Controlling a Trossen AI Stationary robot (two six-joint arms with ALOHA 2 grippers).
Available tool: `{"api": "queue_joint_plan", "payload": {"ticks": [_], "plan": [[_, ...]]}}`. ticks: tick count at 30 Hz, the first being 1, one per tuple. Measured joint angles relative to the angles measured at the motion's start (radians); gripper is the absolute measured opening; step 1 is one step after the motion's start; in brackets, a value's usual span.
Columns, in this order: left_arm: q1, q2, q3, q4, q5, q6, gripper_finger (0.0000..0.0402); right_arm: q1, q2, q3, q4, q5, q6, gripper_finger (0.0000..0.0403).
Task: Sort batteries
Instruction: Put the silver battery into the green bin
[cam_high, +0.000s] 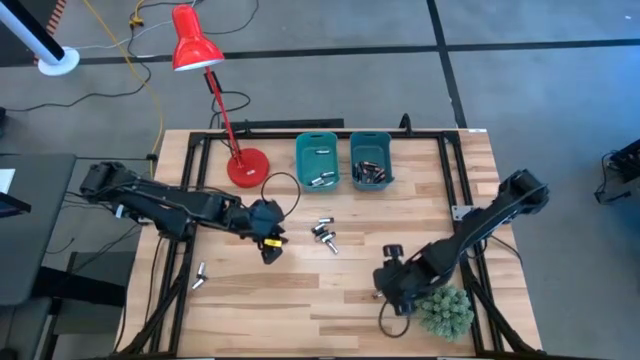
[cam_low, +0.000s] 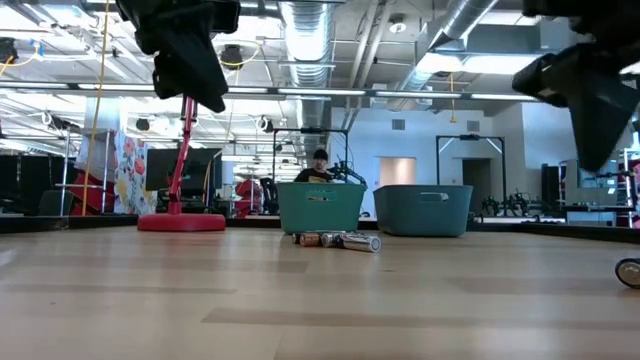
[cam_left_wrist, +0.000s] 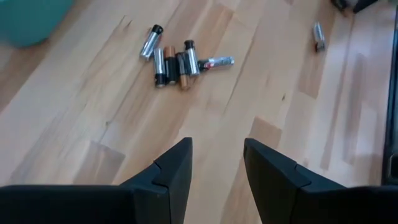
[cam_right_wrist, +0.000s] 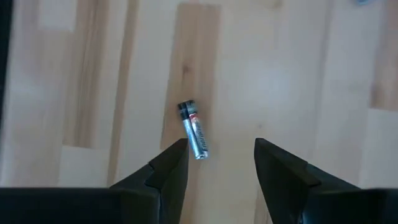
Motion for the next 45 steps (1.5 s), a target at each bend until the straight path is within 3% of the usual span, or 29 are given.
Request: {"api": "queue_joint_plan", "payload": {"ticks": [6,15,18,21,26,37,45], "plan": [[0.0,0.0,0.0,0.004,0.005,0.029,0.0141,0.006,0.16,0.095,-0.046,-0.011,-0.045,0.0201],[-0.025,0.0,0.0,0.006,0.008,0.015,0.0142,0.002,0.318,0.125,-0.045,-0.067,-0.045,0.0194],[-0.038,0.0,0.0,0.006,0.008,0.016,0.0142,0.002,0.346,0.127,-0.044,-0.07,-0.045,0.017],[-0.044,0.0,0.0,0.005,0.009,0.025,0.0142,-0.004,0.349,0.127,-0.044,-0.073,-0.045,0.0115],[-0.044,0.0,0.0,0.005,0.009,0.016,0.0142,-0.035,0.318,0.123,-0.055,-0.091,-0.037,0.0018],[-0.037,0.0,0.0,-0.007,-0.012,-0.032,0.0142,-0.205,0.15,0.119,-0.157,-0.033,-0.011,0.0014],[0.025,0.0,0.0,-0.191,-0.007,-0.072,0.0142,-0.378,-0.018,0.119,-0.165,0.043,-0.035,0.0014]]}}
